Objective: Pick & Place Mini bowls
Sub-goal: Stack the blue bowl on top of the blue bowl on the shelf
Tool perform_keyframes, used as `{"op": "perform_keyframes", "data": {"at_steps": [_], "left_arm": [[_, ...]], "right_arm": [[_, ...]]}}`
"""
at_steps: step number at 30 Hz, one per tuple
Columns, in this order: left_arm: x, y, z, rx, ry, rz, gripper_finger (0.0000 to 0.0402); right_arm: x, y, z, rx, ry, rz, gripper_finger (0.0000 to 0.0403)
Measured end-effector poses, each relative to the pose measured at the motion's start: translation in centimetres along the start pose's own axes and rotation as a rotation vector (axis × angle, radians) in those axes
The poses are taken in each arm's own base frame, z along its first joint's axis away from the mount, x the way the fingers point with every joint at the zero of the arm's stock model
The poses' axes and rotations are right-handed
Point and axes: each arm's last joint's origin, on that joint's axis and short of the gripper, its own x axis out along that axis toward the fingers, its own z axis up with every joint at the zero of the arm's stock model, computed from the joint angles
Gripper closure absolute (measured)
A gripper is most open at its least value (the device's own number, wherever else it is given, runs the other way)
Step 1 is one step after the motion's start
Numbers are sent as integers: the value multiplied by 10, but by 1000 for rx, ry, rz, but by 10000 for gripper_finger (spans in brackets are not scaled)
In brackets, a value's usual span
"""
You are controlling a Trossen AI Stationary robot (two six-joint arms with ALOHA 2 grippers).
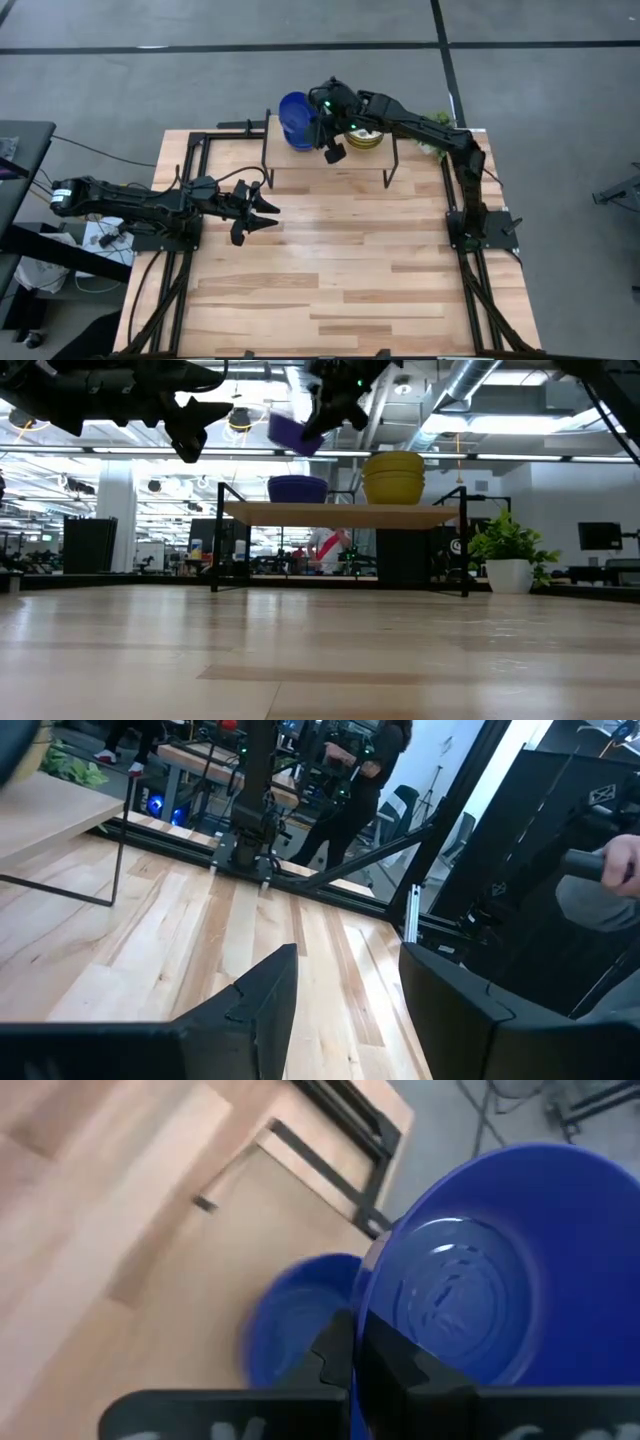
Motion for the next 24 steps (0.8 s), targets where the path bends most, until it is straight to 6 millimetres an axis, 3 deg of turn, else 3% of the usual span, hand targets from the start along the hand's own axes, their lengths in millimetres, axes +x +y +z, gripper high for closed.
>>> {"op": "perform_keyframes", "data": {"at_steps": [11,24], "left_arm": [[0,0,0,0,0,0,226],[0,0,0,0,0,0,225]], "right_arm": [[21,5,-16,-37,94,69,403],[20,7,-17,-54,103,96,403]]}}
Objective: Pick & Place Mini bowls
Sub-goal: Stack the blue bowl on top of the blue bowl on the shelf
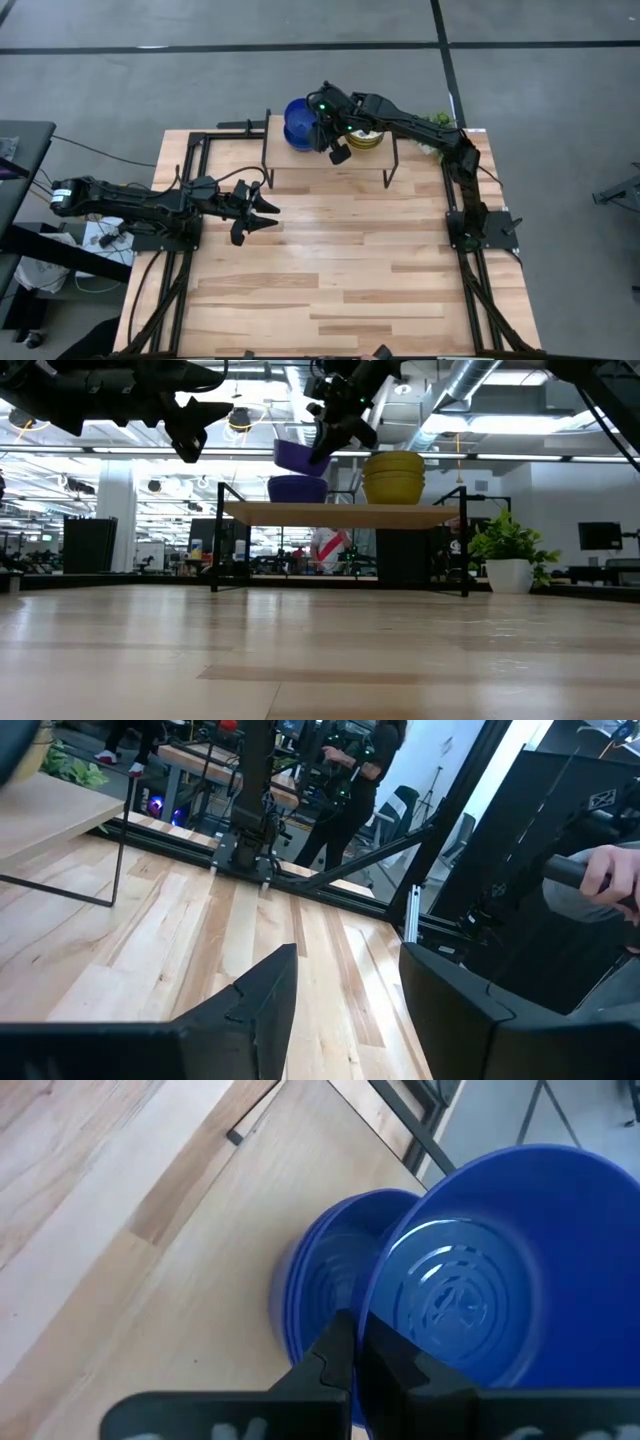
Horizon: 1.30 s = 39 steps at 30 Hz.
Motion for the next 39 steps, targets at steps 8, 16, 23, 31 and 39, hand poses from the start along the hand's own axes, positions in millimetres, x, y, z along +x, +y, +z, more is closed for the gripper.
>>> {"op": "perform_keyframes", "data": {"at_steps": [8,16,23,31,39], "left_arm": [[0,0,0,0,0,0,226],[0,0,0,0,0,0,226],[0,0,0,0,0,0,225],[0,0,0,0,0,0,225],[0,0,0,0,0,0,226]], "right_arm": [[0,1,2,-6,-10,2,401],[0,-2,3,-3,-24,-21,363],[0,-2,3,-5,-3,-32,330],[0,-3,2,-4,21,-49,292],[0,-6,2,0,62,-97,223]]}}
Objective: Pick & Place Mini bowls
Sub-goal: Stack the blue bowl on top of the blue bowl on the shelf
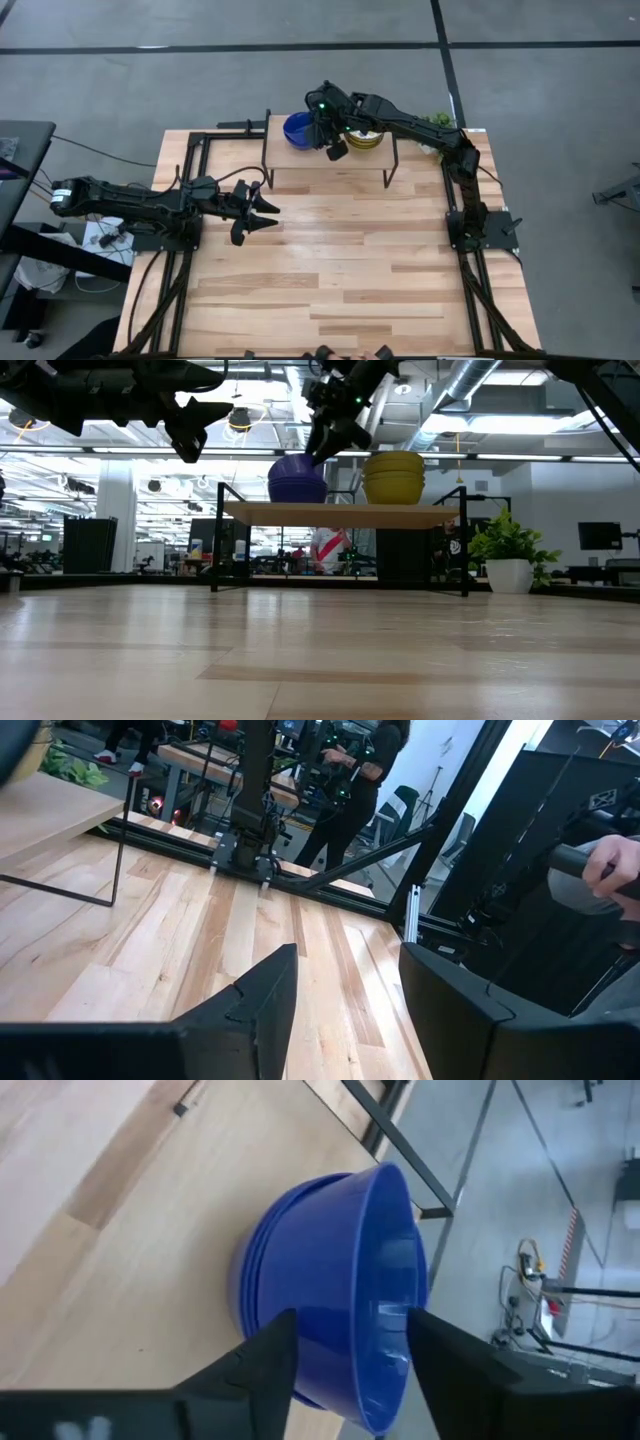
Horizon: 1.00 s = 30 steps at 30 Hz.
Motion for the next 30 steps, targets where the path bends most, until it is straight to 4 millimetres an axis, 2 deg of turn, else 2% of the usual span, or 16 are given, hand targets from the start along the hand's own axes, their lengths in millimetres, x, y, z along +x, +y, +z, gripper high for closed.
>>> {"op": "perform_keyframes", "data": {"at_steps": [4,7,30], "left_arm": [[0,0,0,0,0,0,225],[0,0,0,0,0,0,226],[0,0,0,0,0,-1,226]], "right_arm": [[-1,1,8,-14,49,-55,199],[-2,4,15,-40,55,-62,205],[-1,9,16,-31,56,-32,392]]}}
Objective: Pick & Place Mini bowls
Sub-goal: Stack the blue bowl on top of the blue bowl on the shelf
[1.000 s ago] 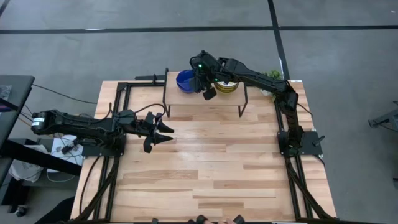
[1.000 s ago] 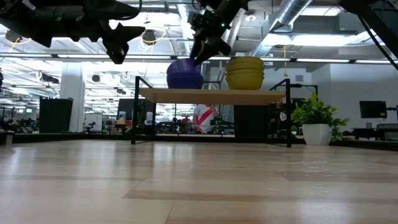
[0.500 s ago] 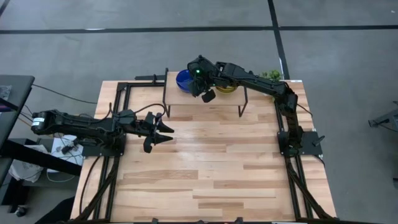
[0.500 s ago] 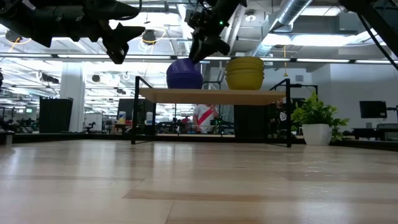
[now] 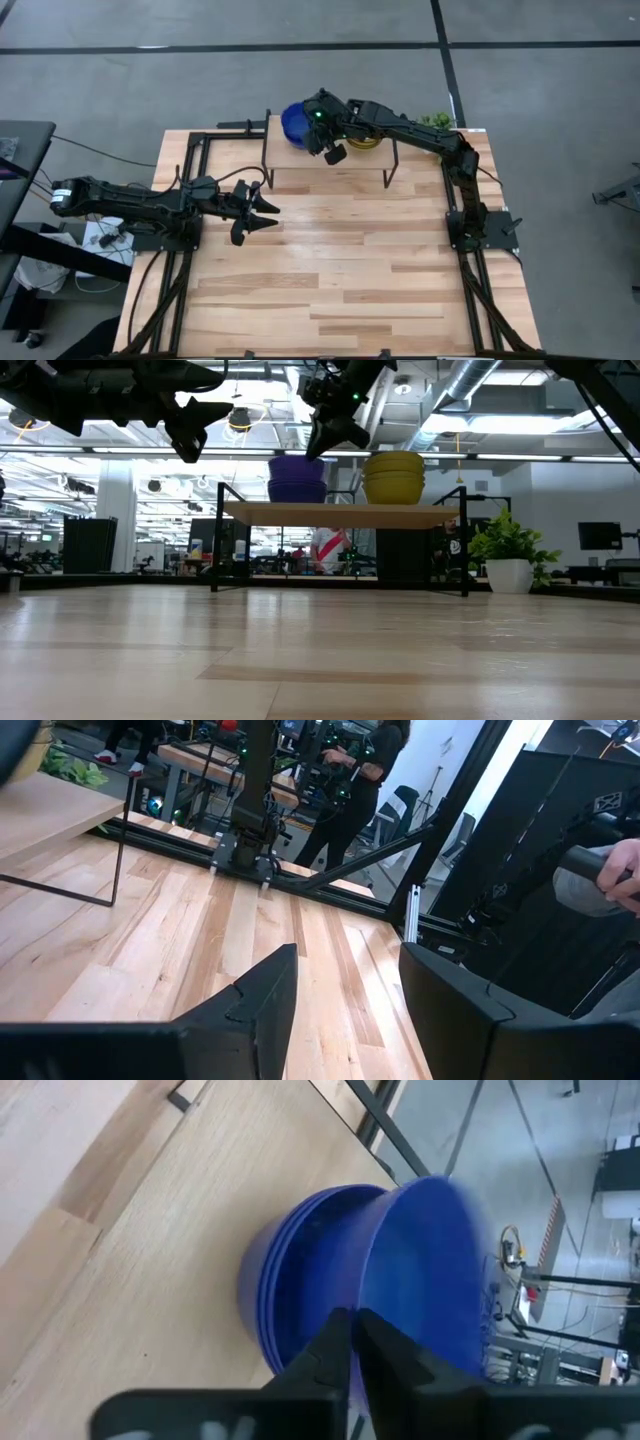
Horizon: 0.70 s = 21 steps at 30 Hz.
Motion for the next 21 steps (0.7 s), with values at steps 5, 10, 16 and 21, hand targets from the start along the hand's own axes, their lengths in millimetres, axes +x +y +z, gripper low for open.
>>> {"op": "perform_keyframes", "data": {"at_steps": [5,10,16,21], "left_arm": [[0,0,0,0,0,0,225],[0,0,0,0,0,0,226],[0,0,0,0,0,0,225],[0,0,0,0,0,0,225]], "right_arm": [[0,3,-1,2,14,31,394],[0,5,-1,4,20,46,396],[0,5,0,6,12,44,399],[0,5,1,13,-37,69,381]]}}
